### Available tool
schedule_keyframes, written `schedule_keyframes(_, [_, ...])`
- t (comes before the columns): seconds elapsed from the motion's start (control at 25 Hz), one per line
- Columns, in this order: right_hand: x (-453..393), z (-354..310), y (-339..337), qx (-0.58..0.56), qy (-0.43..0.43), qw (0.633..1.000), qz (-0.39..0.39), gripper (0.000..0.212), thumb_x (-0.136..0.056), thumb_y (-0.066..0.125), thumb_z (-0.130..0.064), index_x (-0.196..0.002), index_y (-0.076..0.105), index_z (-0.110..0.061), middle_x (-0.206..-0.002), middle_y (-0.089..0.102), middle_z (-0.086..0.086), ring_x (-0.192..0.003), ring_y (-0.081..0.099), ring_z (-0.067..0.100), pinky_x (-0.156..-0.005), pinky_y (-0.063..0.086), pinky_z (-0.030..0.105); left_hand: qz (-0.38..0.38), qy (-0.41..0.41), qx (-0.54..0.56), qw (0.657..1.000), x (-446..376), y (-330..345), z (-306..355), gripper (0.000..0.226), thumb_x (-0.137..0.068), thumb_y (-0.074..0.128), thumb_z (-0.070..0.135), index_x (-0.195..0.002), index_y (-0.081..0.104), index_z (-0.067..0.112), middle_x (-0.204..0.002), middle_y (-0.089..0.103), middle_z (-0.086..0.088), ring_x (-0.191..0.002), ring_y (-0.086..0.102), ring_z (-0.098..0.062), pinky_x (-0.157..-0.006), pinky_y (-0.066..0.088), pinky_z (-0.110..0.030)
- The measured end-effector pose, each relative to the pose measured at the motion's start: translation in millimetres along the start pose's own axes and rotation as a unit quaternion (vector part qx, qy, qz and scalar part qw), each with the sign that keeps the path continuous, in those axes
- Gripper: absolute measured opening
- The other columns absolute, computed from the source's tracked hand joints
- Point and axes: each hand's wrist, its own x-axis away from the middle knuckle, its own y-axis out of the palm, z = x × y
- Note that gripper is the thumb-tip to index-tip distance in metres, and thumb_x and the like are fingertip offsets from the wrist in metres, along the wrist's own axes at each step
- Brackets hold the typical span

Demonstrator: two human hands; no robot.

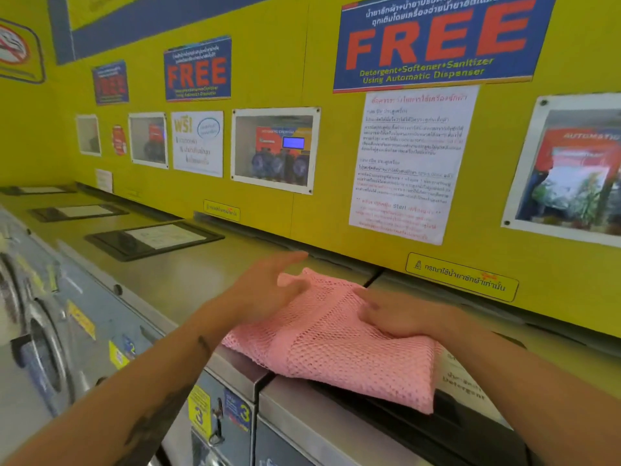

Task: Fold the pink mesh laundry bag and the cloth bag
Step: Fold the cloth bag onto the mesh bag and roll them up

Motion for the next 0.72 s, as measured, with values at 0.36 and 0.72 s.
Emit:
schedule_keyframes(0.36, [68.9, -20.1, -29.5, -0.043, 0.022, 0.995, -0.087, 0.065, -0.087, 0.051, -0.057, -0.146, 0.029, -0.045, -0.145, 0.046, -0.013, -0.12, 0.055, 0.016, -0.098, 0.051, 0.04, 0.137, -0.191, 0.059, 0.97, 109.0, -25.0, -13.6, 0.052, -0.074, 0.05, 0.059, -0.119, 0.061, 0.036, -0.131, 0.054, -0.004, -0.12, 0.05, -0.023, -0.097, 0.038, -0.041])
schedule_keyframes(0.72, [36.7, -29.7, 20.5, -0.088, 0.006, 0.995, 0.055, 0.072, -0.082, 0.05, -0.049, -0.149, 0.027, -0.036, -0.156, 0.039, 0.004, -0.137, 0.042, 0.03, -0.11, 0.038, 0.043, 0.046, -0.332, 0.062, 0.94, 130.1, 12.9, 20.1, 0.078, -0.072, 0.049, 0.067, -0.145, 0.03, 0.049, -0.159, 0.012, -0.015, -0.145, 0.022, -0.038, -0.117, 0.022, -0.05])
